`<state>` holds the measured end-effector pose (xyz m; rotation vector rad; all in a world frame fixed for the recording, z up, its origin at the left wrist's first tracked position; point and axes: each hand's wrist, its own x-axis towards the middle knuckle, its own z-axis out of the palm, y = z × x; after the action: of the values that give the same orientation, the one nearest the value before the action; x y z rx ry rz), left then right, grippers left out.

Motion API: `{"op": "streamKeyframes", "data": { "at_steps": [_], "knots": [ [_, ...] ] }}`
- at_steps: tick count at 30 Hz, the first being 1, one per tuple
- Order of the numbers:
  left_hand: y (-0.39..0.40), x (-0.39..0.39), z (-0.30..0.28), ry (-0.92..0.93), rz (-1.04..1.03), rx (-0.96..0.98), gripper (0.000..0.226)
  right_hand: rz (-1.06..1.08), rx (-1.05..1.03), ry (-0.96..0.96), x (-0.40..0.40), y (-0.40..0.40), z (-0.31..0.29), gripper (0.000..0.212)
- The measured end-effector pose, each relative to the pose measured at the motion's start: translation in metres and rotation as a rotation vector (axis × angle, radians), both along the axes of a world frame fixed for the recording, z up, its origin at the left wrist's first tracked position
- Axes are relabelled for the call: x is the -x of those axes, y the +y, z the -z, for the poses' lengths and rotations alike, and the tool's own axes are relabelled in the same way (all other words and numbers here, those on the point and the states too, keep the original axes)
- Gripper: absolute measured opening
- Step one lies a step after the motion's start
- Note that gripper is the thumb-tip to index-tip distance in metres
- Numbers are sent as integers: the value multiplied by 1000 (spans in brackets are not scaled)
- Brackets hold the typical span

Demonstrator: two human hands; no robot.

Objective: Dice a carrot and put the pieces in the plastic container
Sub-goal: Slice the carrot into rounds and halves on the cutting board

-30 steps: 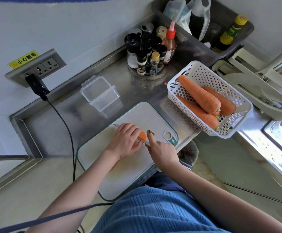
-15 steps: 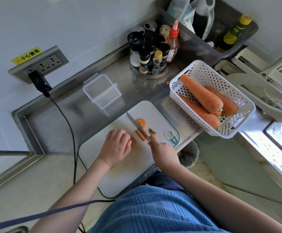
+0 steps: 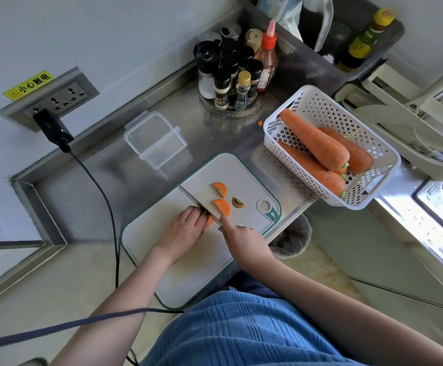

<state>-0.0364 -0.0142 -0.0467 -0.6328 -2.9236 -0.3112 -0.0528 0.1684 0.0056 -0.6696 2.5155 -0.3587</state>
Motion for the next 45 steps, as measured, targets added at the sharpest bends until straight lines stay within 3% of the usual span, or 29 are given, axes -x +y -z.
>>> {"op": "streamKeyframes", "data": {
  "at_steps": [13,18,22,26,32,37,41,45],
  "knots": [
    [-1,-2,4,87,-3,-44,7,-10,-41,-9,-2,-4,9,22],
    [-2,-4,14,96,-37,-84,6,3,-94,-62,1,-11,11,36],
    [-4,-6,24,83,-43,-112,19,-3,-79,-101,7,-19,7,44],
    [-4,-7,23,91,-25,-120,21,9,-81,-120,11,-20,8,39],
    [-4,-13,16,99,-48,-65,11,190,-3,-130,17,-9,2,19],
    [-1,-14,10,95,-62,-45,44,148,20,-74,10,-4,-9,24],
    [-3,-12,16,107,-55,-51,8,28,-5,-31,5,-8,-3,20],
    [-5,-11,18,133,-53,-37,12,-23,-28,11,1,-12,4,21]
  ]
}}
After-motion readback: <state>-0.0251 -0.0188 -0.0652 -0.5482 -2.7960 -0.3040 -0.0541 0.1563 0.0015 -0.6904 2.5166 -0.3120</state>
